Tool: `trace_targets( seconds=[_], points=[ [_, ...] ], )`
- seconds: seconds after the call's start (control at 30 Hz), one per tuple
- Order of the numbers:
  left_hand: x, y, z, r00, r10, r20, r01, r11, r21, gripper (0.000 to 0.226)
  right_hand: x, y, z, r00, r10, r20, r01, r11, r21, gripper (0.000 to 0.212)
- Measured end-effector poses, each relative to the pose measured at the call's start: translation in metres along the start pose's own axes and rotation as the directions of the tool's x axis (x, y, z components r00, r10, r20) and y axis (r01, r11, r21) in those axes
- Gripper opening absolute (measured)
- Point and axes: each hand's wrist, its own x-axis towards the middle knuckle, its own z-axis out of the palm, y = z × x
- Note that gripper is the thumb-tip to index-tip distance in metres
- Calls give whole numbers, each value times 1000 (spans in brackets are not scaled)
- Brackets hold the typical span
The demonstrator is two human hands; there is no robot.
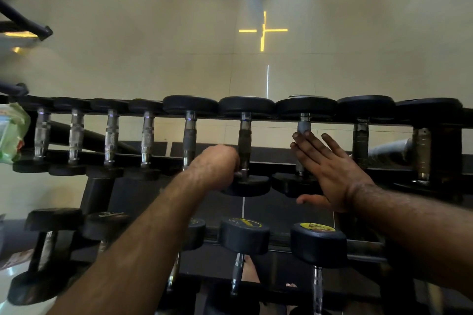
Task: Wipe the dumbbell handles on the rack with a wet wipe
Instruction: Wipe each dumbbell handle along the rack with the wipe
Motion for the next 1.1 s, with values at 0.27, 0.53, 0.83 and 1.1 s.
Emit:
trace_targets(
  seconds=[0.27, 0.53, 0.83, 1.1],
  points=[
    [26, 17, -10, 674, 321, -665, -265, 946, 187, 24, 0, 0, -1, 1000, -1, 5, 1, 1000, 5, 122],
    [21, 17, 2, 936, 334, 114, -353, 876, 327, 25, 0, -2, -4, 1000, 2, 22, -3, 1000, 30, 122],
    [22, 48, 9, 916, 350, -195, -227, 855, 467, 22, 0, -1, -4, 999, 11, 53, -14, 998, 68, 123],
    [26, 53, -8, 1000, 20, -6, -21, 946, -324, 9, 1, 0, -10, 989, 8, 146, -21, 996, 89, 124]
  ],
)
